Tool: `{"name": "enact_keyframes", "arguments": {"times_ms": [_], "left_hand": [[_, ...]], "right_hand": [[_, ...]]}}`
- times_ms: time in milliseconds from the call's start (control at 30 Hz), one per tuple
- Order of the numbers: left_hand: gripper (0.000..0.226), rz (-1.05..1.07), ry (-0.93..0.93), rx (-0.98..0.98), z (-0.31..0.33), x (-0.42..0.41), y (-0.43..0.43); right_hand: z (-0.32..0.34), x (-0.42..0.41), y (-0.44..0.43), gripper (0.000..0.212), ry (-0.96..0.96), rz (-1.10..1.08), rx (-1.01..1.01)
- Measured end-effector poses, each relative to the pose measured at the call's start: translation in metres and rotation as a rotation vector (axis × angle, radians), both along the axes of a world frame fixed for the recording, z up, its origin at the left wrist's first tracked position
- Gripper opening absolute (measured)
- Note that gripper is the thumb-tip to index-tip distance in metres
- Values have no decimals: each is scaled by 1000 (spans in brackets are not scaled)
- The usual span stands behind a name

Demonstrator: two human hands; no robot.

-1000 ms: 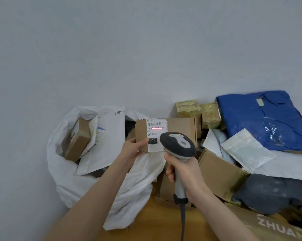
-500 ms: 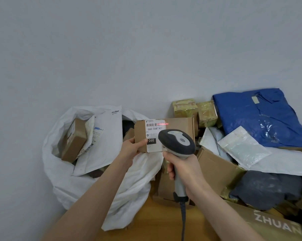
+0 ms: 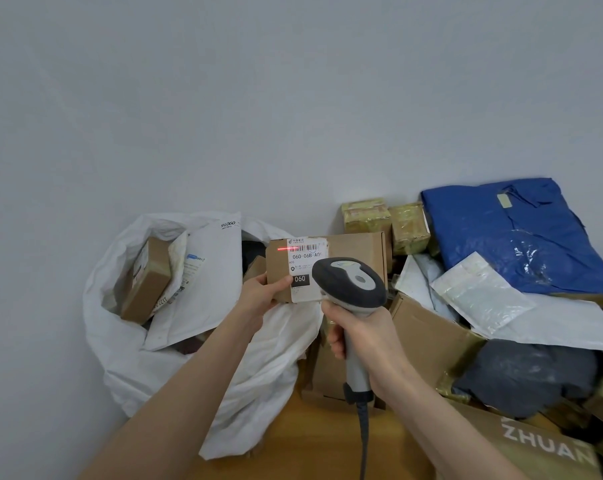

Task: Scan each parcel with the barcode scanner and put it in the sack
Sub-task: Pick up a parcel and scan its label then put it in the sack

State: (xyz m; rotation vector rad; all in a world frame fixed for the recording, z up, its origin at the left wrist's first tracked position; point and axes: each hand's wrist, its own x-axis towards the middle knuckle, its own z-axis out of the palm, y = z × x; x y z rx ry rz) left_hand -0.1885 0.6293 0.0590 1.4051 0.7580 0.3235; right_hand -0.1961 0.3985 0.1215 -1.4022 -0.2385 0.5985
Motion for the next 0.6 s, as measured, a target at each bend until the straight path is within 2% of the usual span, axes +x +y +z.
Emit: {"name": "enact_keyframes", "arguments": {"times_ms": [233,600], "left_hand": [[32,-3,-17,-54,8,6,-6],[52,-47,-25,-50,9,16,-5]], "right_hand": [[5,4,-4,19,13,-15,68],[2,13,-5,22,-25,-25,0]]}}
